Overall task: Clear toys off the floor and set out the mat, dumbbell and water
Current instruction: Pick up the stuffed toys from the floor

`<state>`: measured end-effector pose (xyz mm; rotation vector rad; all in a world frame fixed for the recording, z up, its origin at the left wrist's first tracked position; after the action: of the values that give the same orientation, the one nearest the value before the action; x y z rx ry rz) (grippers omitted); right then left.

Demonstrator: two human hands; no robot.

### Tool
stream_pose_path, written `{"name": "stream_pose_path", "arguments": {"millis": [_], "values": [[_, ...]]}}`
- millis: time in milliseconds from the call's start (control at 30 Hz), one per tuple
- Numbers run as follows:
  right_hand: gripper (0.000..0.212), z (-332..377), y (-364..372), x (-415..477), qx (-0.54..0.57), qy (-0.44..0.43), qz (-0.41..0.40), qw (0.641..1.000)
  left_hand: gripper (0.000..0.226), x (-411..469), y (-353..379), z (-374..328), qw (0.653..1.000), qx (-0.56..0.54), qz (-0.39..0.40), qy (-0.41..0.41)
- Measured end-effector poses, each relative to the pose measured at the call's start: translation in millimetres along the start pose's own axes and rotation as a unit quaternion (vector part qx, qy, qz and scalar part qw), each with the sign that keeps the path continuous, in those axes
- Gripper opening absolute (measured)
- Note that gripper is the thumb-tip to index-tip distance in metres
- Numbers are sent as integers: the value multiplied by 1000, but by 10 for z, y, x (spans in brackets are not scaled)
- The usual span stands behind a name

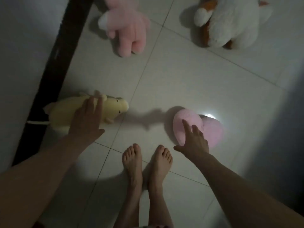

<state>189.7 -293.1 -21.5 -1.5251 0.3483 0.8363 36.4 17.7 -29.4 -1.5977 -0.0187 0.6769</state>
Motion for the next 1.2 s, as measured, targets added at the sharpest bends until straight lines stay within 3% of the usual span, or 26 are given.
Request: {"name": "stream_pose_path", "arguments": {"millis": [200,333,433,567,667,767,900,1200], "values": [[116,9,290,326,-91,-15,-33,995,126,192,412,143,991,105,79,7],[124,-6,472,490,-176,-13,-54,983,125,333,576,116,989,122,86,-8],[115,32,576,636,-237,-7,-107,966,113,436,648,130,988,139,66,-18],[97,55,509,747,-198,-2,-138,970,87,527,608,118,994,99,42,-20],[93,245,379,710,-152,-32,-140,978,87,520,484,-35,997,59,36,-39],[96,587,115,589,-108,-84,-135,981,88,505,215,-282,997,5,33,-63],[95,879,-440,398,-81,-89,-164,979,84,470,-327,-570,997,-46,8,-65],[96,1286,-2293,-551,-63,-104,-264,957,86,290,-2311,-731,985,-119,-69,-106]]}}
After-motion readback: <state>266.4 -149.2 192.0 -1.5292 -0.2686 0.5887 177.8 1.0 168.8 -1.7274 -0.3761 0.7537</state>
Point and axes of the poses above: each hand's wrist, its own x-axis towards the middle knuckle, its own y-axis out of the palm, z = x × y, the point moved 5 cm from there along x, towards the middle knuckle, and after that the axes turned 12 degrees about -z, right-handed, at the moved point
